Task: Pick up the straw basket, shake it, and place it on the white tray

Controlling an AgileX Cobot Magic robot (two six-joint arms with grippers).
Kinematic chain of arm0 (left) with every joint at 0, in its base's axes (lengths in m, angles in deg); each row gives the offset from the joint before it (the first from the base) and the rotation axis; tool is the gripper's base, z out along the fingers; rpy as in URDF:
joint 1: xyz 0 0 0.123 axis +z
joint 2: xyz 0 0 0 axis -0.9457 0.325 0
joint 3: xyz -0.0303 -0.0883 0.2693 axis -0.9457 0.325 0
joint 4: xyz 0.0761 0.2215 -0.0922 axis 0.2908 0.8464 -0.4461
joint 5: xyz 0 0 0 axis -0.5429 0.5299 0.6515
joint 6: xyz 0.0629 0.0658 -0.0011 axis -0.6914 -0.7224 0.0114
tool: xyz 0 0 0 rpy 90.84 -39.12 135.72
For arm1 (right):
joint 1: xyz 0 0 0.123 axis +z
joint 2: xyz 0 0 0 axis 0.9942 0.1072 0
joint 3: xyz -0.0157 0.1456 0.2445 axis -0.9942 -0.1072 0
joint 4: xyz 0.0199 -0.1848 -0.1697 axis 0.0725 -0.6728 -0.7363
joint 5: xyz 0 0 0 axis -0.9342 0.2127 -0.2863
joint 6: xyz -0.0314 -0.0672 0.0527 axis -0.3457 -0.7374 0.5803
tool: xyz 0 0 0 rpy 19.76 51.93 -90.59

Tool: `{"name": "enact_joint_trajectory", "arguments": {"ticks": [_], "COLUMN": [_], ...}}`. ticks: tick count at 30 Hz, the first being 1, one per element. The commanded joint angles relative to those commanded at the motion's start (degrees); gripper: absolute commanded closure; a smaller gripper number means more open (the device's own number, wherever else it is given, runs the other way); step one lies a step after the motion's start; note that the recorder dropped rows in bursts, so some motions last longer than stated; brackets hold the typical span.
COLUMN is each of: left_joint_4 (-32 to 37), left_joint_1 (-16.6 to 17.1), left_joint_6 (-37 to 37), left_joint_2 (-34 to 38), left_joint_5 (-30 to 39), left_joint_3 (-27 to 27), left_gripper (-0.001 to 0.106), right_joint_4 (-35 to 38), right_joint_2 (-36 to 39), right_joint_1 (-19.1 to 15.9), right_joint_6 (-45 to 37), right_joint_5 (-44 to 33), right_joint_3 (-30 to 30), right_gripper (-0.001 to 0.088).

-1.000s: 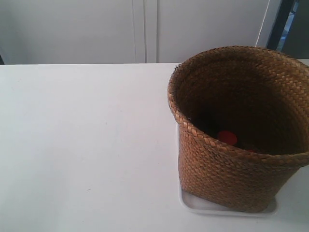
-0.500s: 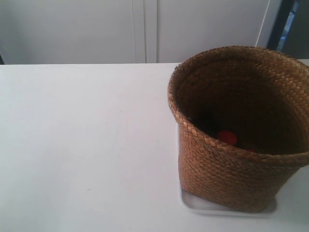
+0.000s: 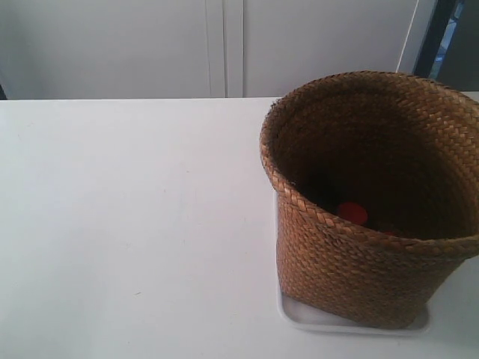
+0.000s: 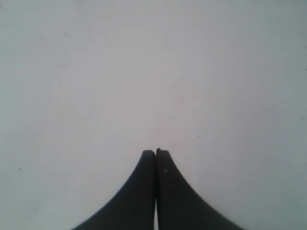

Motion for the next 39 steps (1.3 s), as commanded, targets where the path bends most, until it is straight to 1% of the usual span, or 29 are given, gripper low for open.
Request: {"name": "enact_joint_trajectory", "arguments": {"ticks": [2, 22, 23, 24, 27, 28, 29, 30, 31, 32, 33, 34, 35, 37, 39], "left_joint_4": [0.0, 0.1, 0.1, 0.1, 0.1, 0.1, 0.1, 0.1, 0.1, 0.1, 0.1, 0.1, 0.1, 0.1, 0.1], "left_joint_1": [0.0, 0.0, 0.0, 0.0, 0.0, 0.0, 0.0, 0.0, 0.0, 0.0, 0.0, 0.0, 0.0, 0.0, 0.0], "left_joint_6": [-2.4, -2.9, -2.9, -2.9, -2.9, -2.9, -2.9, -2.9, -2.9, -2.9, -2.9, -2.9, -2.9, -2.9, -2.9], "left_joint_2": [0.0, 0.0, 0.0, 0.0, 0.0, 0.0, 0.0, 0.0, 0.0, 0.0, 0.0, 0.0, 0.0, 0.0, 0.0], "left_joint_5": [0.0, -0.1, -0.1, -0.1, -0.1, -0.1, -0.1, -0.1, -0.1, -0.1, -0.1, -0.1, -0.1, -0.1, -0.1], "left_joint_3": [0.0, 0.0, 0.0, 0.0, 0.0, 0.0, 0.0, 0.0, 0.0, 0.0, 0.0, 0.0, 0.0, 0.0, 0.0], "left_gripper": [0.105, 0.105, 0.105, 0.105, 0.105, 0.105, 0.105, 0.105, 0.105, 0.105, 0.105, 0.105, 0.105, 0.105, 0.105], "right_joint_4": [0.0, -0.5, -1.9, -2.6, -3.0, -2.9, -2.9, -3.3, -3.3, -3.6, -4.0, -4.1, -4.1, -4.1, -4.1], "right_joint_2": [-0.1, -0.2, -0.2, -0.2, 0.2, 0.3, 0.0, -1.7, -2.7, -5.3, -7.3, -10.7, -14.0, -20.1, -25.2], "right_joint_1": [0.0, 0.0, 0.0, 0.0, 0.0, 0.0, 0.0, 0.0, 0.0, 0.0, 0.0, 0.0, 0.0, 0.0, 0.0], "right_joint_6": [0.0, -0.7, -4.9, -6.7, -6.8, -5.9, -5.7, -4.9, -4.5, -3.6, -2.9, -1.4, 0.2, 1.7, 1.9], "right_joint_5": [0.0, 0.0, 0.6, 2.6, 9.6, 16.0, 18.3, 22.9, 24.4, 27.8, 30.0, 33.2, 37.1, 43.2, 44.6], "right_joint_3": [0.0, 0.0, 0.0, 0.0, -0.6, -3.6, -6.1, -12.6, -15.5, -22.2, -26.7, -32.8, -37.6, -44.7, -49.6], "right_gripper": [0.0868, 0.0868, 0.0868, 0.0868, 0.0868, 0.0868, 0.0868, 0.0868, 0.0868, 0.0868, 0.0868, 0.0868, 0.0868, 0.0868, 0.0868]}}
